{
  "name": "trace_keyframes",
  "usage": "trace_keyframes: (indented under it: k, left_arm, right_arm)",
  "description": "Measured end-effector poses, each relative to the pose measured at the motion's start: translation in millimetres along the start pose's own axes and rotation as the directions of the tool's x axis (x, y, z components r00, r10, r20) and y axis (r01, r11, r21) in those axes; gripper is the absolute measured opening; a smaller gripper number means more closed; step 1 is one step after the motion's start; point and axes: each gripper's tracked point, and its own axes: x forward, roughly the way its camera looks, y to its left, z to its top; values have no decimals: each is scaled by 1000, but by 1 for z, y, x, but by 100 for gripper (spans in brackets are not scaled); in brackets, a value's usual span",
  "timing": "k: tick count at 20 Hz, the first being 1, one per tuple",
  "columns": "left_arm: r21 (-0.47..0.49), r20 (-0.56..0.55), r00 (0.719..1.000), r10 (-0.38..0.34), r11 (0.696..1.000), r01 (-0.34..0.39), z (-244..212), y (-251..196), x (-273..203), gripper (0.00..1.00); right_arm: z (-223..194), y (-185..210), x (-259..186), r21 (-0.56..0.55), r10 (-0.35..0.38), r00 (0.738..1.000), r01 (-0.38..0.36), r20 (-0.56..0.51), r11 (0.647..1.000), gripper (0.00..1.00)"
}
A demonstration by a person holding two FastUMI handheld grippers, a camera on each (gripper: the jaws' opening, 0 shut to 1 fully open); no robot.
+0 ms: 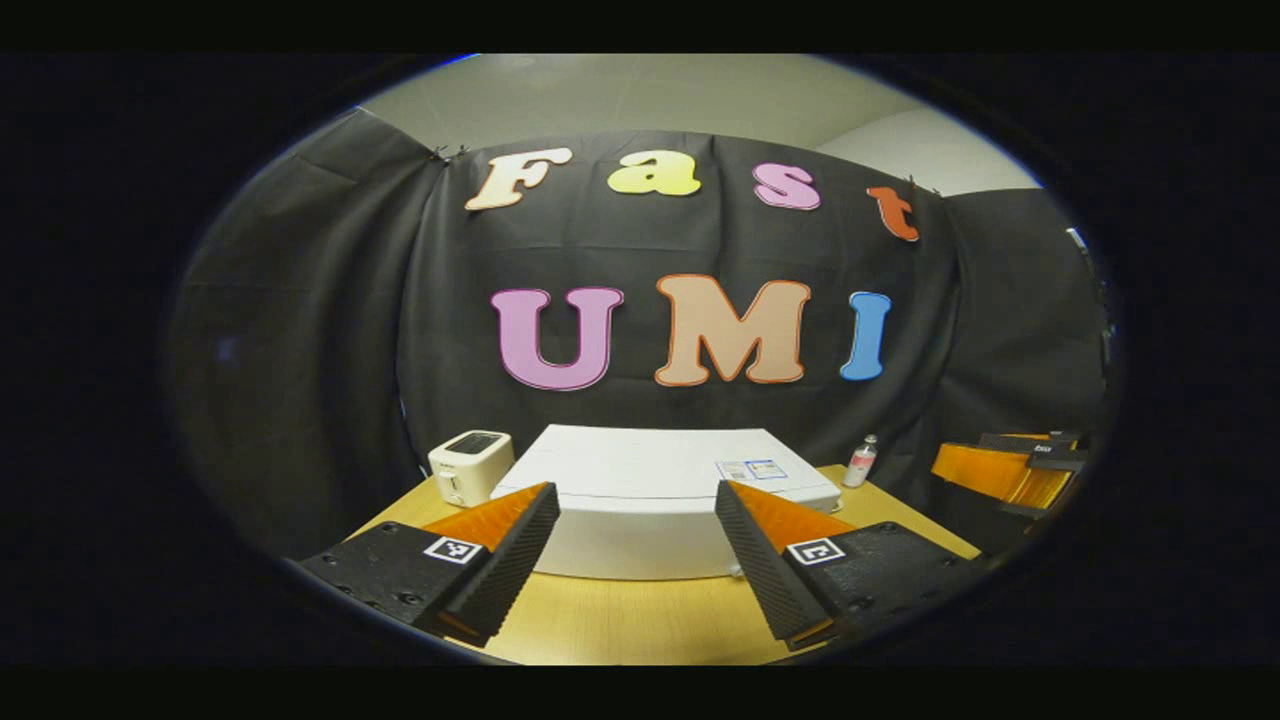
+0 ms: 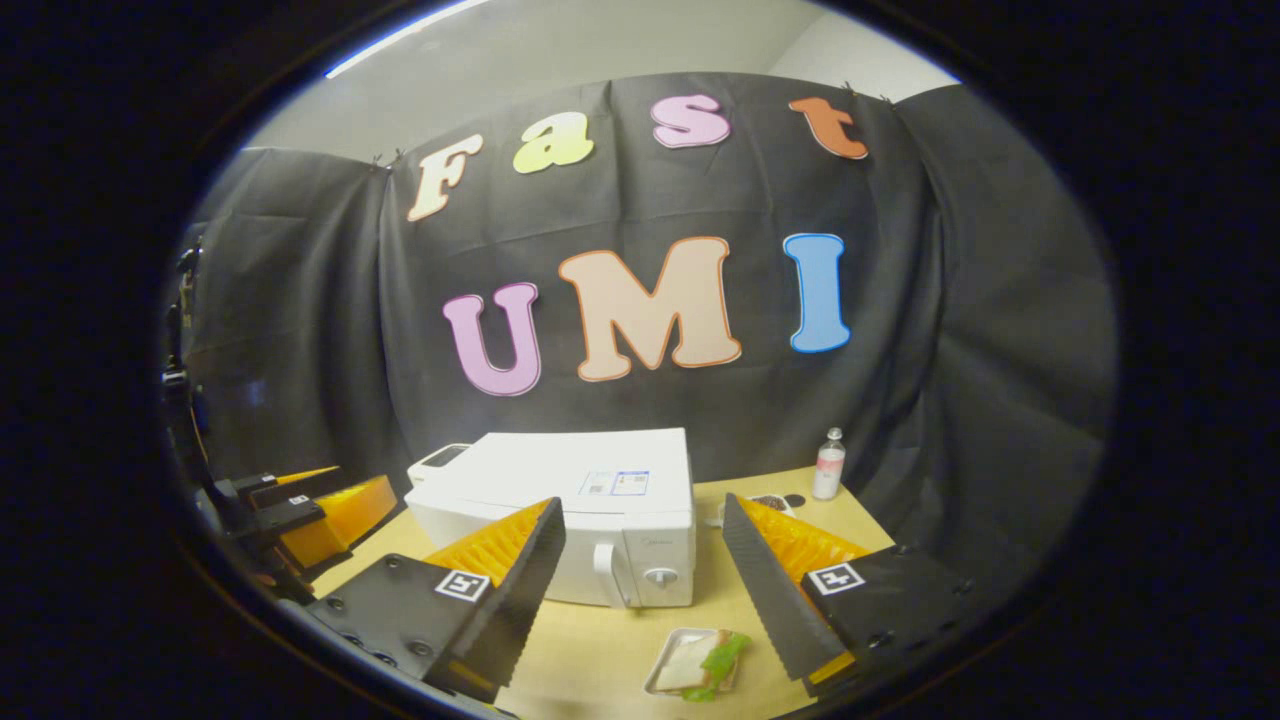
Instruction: Open the microwave oven with the left hand, put the food in, and close the microwave oven.
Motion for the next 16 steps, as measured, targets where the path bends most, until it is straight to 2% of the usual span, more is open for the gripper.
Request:
trace_keyframes:
  k: [1, 2, 8, 9, 11, 16]
  left_arm:
    - [1, -7, 1000, -5, 1000, 5, -2, -1, 2, 95]
    - [0, -17, 1000, -10, 1000, 10, -5, -2, 3, 95]
    - [-15, -79, 996, -40, 999, 39, -30, -14, 17, 95]
    - [-12, -98, 994, -50, 999, 49, -39, -18, 19, 91]
    - [-11, -132, 988, -82, 997, 81, -57, -30, 23, 95]
    - [-16, -227, 960, -165, 986, 166, -103, -63, 31, 92]
  right_arm:
    - [0, -2, 0, 1, -6, 1000, 6, -3, 1000, 92]
    - [-2, -4, 1, 1, -11, 1000, 11, -6, 1000, 99]
    - [-9, -21, 0, -13, -57, 998, 57, -19, 998, 99]
    - [-12, -24, -1, -14, -66, 997, 66, -25, 998, 99]
    - [-17, -31, -3, -18, -88, 996, 88, -30, 996, 99]
    - [-37, -54, -18, -56, -166, 985, 163, -57, 985, 99]
